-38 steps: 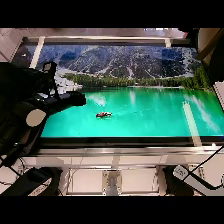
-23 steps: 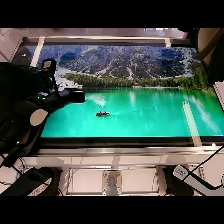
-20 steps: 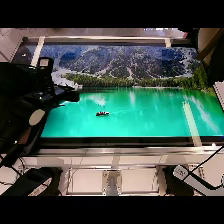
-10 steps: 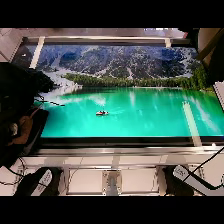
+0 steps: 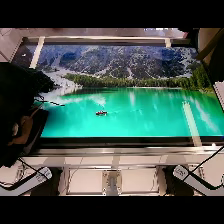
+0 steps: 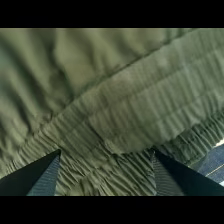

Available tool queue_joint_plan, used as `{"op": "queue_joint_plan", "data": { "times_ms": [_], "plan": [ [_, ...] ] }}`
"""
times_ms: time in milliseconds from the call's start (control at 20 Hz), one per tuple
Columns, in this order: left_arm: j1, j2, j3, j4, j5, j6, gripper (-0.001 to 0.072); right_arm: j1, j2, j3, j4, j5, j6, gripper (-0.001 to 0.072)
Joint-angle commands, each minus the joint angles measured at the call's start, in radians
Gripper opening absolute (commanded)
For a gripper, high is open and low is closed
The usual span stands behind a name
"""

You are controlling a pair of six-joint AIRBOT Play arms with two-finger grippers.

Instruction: Fold the clothes and pants, and hang the long-sleeved shirts on hangers.

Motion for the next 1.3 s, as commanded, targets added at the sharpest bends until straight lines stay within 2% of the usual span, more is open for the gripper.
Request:
{"op": "queue_joint_plan", "data": {
  "times_ms": [0,50,100,150,300,450,550,600,700,750,800,900,1000,1100,1200,1250],
  "plan": [
    [-0.055,-0.101,0.103,0.035,-0.007,0.041,0.0660,0.001,-0.001,0.001,0.000,-0.003,0.000,0.0143],
    [-0.066,-0.129,0.134,0.058,-0.009,0.040,0.0624,0.001,0.000,0.001,0.000,-0.003,0.000,0.0143],
    [-0.073,-0.149,0.158,0.068,-0.010,0.040,0.0416,0.001,0.000,0.001,0.000,-0.003,0.000,0.0143],
    [-0.077,-0.161,0.176,0.073,-0.010,0.040,0.0021,0.001,0.000,0.001,0.000,-0.003,0.000,0.0142],
    [-0.093,-0.163,0.238,0.080,-0.060,0.044,0.0011,0.001,0.000,0.001,0.001,-0.003,0.001,0.0142],
    [-0.167,-0.132,0.365,0.010,-0.242,0.028,0.0010,0.001,0.003,0.004,0.001,-0.003,0.001,0.0142],
    [-0.275,-0.055,0.423,-0.210,-0.287,0.029,0.0010,0.001,0.003,0.006,-0.005,0.005,0.001,0.0142],
    [-0.347,0.000,0.427,-0.385,-0.266,0.029,0.0011,0.001,0.002,0.006,-0.019,0.027,0.000,0.0142],
    [-0.525,0.085,0.427,-0.729,-0.171,0.052,0.0011,0.001,0.002,0.006,-0.108,0.074,-0.003,0.0142],
    [-0.641,0.109,0.427,-0.841,-0.101,0.085,0.0010,0.001,0.002,0.006,-0.178,0.097,-0.008,0.0142],
    [-0.763,0.117,0.427,-0.880,-0.028,0.090,0.0010,0.001,0.002,0.006,-0.249,0.117,-0.008,0.0142],
    [-1.026,0.089,0.427,-0.853,0.110,0.089,0.0010,0.001,0.002,0.004,-0.365,0.142,-0.009,0.0142],
    [-1.241,-0.001,0.427,-0.816,0.206,0.089,0.0010,0.001,0.001,-0.008,-0.401,0.139,-0.009,0.0142],
    [-1.378,-0.137,0.427,-0.802,0.286,0.085,0.0012,0.001,-0.006,-0.025,-0.392,0.137,-0.015,0.0142],
    [-1.426,-0.280,0.427,-0.804,0.409,0.070,0.0021,0.001,-0.022,-0.034,-0.388,0.138,-0.015,0.0142],
    [-1.421,-0.333,0.429,-0.803,0.477,-0.002,0.0181,0.001,-0.029,-0.042,-0.381,0.137,-0.016,0.0143]
  ]
}}
